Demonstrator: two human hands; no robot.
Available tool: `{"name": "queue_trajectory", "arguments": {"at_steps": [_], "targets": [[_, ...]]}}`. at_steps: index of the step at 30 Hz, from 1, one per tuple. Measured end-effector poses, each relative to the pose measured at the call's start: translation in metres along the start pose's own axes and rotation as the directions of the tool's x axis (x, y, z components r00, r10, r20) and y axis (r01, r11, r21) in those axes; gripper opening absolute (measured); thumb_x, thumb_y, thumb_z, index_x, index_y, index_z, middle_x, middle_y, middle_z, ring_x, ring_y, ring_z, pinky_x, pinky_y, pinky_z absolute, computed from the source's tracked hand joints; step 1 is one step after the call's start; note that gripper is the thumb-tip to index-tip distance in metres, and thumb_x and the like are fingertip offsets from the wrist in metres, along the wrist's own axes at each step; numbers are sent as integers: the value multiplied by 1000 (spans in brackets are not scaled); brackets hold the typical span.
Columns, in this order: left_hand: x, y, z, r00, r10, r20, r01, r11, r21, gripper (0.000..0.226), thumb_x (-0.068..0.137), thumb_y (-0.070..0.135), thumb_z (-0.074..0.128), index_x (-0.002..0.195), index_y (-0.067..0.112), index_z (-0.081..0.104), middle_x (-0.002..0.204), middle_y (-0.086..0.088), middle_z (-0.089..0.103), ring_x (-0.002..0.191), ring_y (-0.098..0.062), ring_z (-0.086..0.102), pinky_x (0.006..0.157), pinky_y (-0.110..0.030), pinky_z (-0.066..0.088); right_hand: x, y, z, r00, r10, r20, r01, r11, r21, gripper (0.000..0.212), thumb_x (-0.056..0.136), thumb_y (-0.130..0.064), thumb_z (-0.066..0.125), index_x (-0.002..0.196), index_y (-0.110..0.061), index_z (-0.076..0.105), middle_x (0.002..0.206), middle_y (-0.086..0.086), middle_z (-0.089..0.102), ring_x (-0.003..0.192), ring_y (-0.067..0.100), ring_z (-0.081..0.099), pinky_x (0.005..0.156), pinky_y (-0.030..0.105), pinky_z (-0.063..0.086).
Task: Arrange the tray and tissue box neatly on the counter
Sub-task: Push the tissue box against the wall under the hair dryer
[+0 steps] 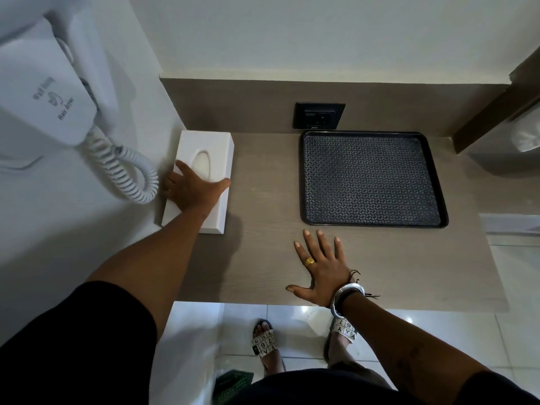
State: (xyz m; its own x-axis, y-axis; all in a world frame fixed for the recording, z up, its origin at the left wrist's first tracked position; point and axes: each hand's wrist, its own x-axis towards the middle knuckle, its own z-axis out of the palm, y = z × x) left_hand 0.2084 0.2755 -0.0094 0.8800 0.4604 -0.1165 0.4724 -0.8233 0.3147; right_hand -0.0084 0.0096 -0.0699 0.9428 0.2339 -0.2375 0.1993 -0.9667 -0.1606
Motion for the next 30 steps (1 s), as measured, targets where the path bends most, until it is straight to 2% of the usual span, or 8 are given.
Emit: {"name": "queue_trajectory", "arguments": {"at_steps": [7,12,15,17,19,21,23,30], "targets": [[9,3,9,999,-17,27,17,1000,15,129,52,76,75,151,15,19,148,-28,33,135,-45,33,114,-58,24,1,1,0,1000,1,-7,-1,1000,2,101,73,-86,43,153,-25,34,163,11,27,149,39,24,115,69,21],[9,3,11,999,31,30,-32,999,39,127,58,80,69,153,13,18,151,-27,31,139,-45,30,115,-59,22,0,1,-1,1000,3,-5,-3,1000,4,99,75,-85,41,153,-25,32,163,10,26,149,39,23,116,68,20],[-1,2,8,988,156,-6,-156,988,8,122,67,82,59,155,11,14,160,-24,20,147,-44,19,119,-60,15,-1,1,-1,1000,5,-11,-5,1000,11,97,76,-84,42,153,-26,33,164,9,25,149,38,23,116,67,19],[-14,-3,4,954,293,-64,-292,956,36,115,72,86,45,155,11,16,162,-24,15,150,-42,14,119,-60,12,-1,1,-1,1000,5,-20,-5,1000,21,96,76,-83,43,152,-25,36,163,9,27,148,38,25,116,67,21],[-28,-15,3,874,481,-69,-472,874,113,110,76,87,35,156,14,15,164,-22,10,152,-38,10,120,-58,7,-2,0,-1,1000,6,-27,-5,1000,27,95,76,-82,44,151,-25,37,162,9,29,148,39,26,115,67,22],[-36,-33,3,786,618,-16,-603,772,203,111,75,88,30,156,16,12,165,-20,7,153,-37,7,121,-56,5,-2,0,0,999,6,-32,-5,1000,27,94,77,-82,44,151,-25,38,162,9,29,148,39,27,115,67,22],[-38,-49,4,751,659,37,-646,722,249,113,73,89,29,157,15,13,165,-20,7,153,-37,7,121,-57,8,-1,0,-1,999,5,-32,-5,1000,23,93,78,-81,42,151,-25,38,162,9,29,148,39,27,115,67,22],[-27,-58,10,753,655,65,-643,710,288,112,74,90,23,155,13,18,165,-19,11,153,-35,11,121,-57,11,-1,-1,-2,1000,9,-5,-9,1000,19,90,81,-80,39,151,-24,39,162,10,30,147,40,27,115,67,22]]}}
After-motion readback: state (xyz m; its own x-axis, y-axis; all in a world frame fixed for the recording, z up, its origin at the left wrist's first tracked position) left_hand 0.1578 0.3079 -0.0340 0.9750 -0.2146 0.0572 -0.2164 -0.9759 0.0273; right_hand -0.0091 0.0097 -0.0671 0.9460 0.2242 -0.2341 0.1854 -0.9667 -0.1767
